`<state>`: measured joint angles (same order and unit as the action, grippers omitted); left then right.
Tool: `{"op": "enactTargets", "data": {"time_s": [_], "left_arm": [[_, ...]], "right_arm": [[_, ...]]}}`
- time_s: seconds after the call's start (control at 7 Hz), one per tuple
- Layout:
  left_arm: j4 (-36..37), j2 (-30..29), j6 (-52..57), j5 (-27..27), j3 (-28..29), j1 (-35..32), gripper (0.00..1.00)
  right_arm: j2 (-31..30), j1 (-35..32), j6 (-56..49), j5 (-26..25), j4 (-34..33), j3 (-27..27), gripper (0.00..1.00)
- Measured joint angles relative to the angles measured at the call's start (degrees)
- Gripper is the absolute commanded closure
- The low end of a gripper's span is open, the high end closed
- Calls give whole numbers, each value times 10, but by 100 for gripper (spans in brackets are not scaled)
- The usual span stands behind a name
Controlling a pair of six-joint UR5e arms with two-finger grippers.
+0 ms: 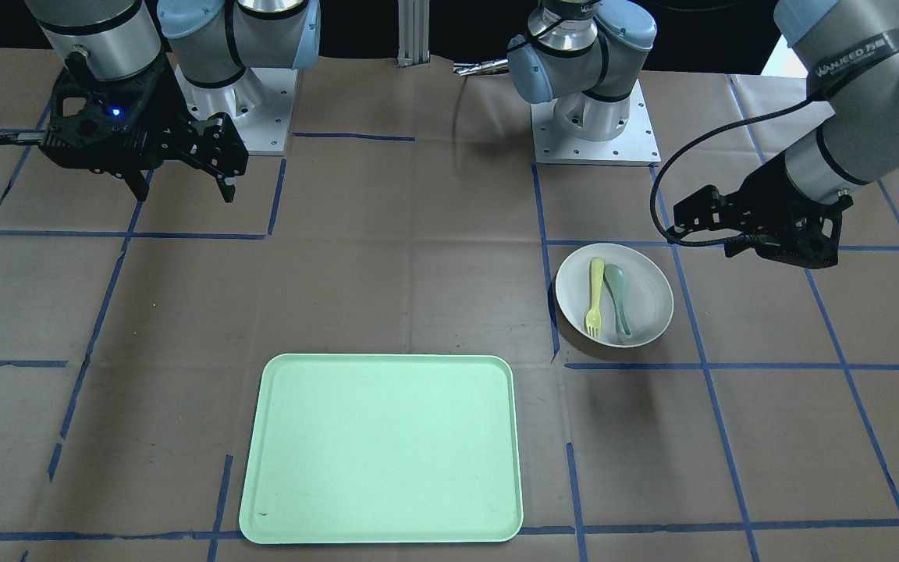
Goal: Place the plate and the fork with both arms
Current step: 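Move the left gripper down to the rim of the white plate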
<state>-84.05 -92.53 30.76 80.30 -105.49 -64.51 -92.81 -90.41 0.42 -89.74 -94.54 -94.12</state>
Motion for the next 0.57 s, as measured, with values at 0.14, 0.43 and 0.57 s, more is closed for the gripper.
{"op": "enactTargets", "data": {"time_s": [0.14, 0.43, 0.57], "left_arm": [[73, -15, 17, -4, -45, 25, 0], [166, -38, 40, -35, -112, 54, 0], [178, -55, 66, -49, -123, 63, 0]], "right_arm": [[0, 0, 0, 0, 0, 0, 0], [0, 0, 0, 0, 0, 0, 0], [0, 0, -1, 0, 0, -1, 0]]}}
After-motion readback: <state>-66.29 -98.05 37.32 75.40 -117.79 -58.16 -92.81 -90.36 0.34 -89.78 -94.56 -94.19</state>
